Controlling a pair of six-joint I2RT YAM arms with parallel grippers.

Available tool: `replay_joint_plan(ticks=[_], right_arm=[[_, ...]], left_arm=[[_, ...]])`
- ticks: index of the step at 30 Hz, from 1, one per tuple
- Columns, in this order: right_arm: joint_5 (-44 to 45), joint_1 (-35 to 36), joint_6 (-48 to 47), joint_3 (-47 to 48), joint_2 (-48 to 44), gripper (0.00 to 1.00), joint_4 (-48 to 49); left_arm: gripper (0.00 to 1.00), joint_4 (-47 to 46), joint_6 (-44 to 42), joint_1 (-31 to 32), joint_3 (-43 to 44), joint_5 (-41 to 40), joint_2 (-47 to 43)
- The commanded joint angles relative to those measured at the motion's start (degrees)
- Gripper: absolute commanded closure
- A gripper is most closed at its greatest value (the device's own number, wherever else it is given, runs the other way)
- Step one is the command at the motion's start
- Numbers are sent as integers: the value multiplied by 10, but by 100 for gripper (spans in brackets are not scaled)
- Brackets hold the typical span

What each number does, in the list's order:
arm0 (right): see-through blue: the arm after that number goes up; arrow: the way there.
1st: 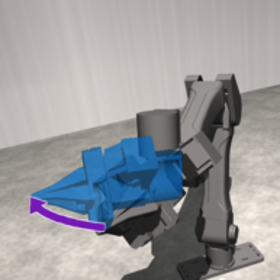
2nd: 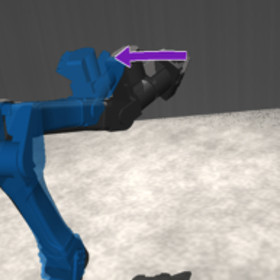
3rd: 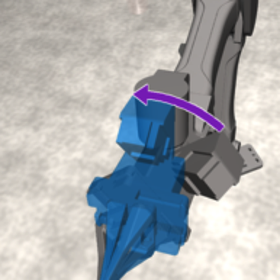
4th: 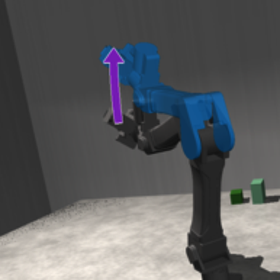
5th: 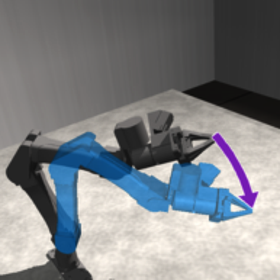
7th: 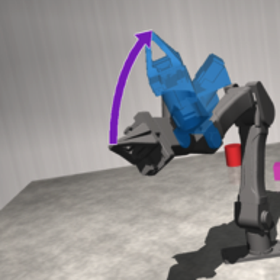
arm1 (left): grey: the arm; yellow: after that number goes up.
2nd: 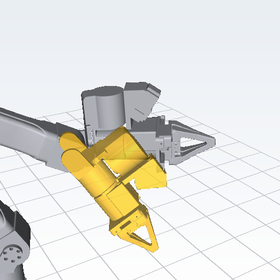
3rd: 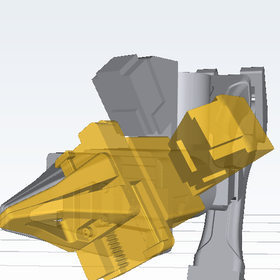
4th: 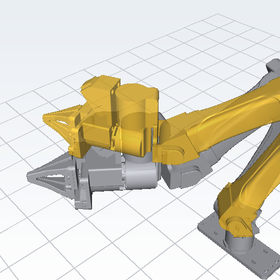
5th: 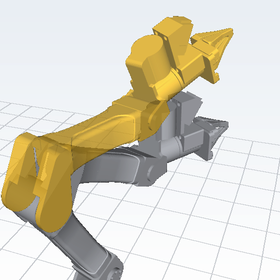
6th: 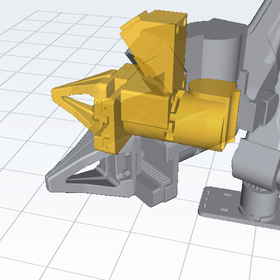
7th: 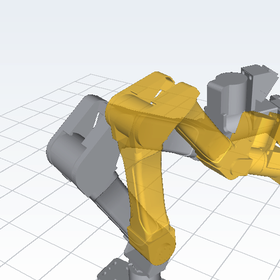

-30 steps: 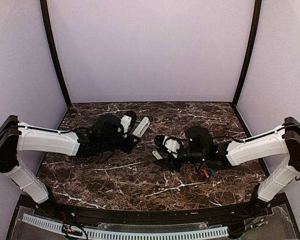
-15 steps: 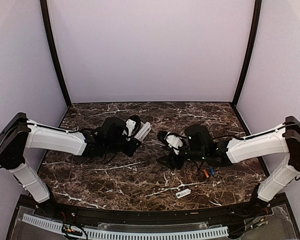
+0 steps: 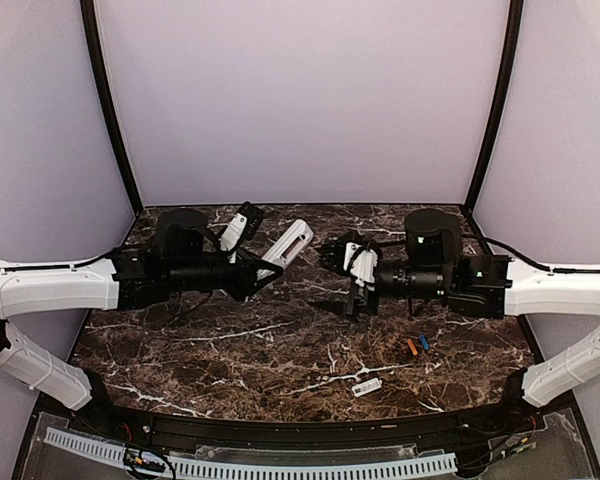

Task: Load the batteries into the remote control
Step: Pass from the left arm to the right

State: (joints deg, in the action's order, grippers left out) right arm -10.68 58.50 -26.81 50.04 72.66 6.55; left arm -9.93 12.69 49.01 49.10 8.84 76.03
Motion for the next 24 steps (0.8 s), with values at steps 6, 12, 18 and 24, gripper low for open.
replay_joint_plan(ticks=[6,12,18,24], right_arm=[[170,71,-462,115,59,1,-100],[213,73,-536,155,107,2,-108],[246,80,-547,160,131,28,-90],[269,85,-545,152,143,45,-68]], left_arm=[[100,137,-9,-11,74,181,-20],[100,171,-19,-12,86,210,-16],[100,183,-21,-12,89,215,-15],[100,186,-25,-14,92,239,-3]])
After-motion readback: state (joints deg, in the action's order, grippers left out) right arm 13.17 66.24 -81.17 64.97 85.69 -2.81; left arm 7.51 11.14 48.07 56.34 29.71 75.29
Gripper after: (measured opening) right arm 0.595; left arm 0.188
